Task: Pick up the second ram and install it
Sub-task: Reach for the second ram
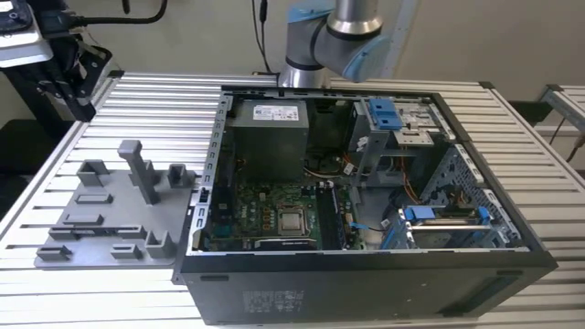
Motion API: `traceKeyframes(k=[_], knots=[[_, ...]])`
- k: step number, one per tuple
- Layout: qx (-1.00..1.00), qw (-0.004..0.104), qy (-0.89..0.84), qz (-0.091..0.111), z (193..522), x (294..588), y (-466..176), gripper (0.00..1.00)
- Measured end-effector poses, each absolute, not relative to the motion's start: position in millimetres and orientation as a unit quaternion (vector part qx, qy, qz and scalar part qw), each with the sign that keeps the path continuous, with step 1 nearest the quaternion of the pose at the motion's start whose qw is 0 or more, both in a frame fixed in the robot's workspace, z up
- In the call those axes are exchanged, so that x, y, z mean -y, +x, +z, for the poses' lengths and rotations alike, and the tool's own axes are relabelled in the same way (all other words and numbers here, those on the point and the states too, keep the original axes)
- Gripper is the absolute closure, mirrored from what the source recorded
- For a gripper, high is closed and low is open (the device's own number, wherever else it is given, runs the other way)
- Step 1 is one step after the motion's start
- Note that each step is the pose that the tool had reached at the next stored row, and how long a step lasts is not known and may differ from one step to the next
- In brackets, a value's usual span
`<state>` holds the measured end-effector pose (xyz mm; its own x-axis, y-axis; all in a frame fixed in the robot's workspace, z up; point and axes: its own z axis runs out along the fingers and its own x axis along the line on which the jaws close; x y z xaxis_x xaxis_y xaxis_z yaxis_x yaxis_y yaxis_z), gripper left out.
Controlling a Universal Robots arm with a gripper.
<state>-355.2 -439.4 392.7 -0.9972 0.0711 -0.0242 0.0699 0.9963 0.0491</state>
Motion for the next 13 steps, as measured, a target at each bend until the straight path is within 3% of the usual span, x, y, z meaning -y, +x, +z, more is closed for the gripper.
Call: traceKeyframes(k=[13], knots=[[-0.999, 0.015, 0.035, 0.024, 392.7, 442.8, -386.4, 0.89]])
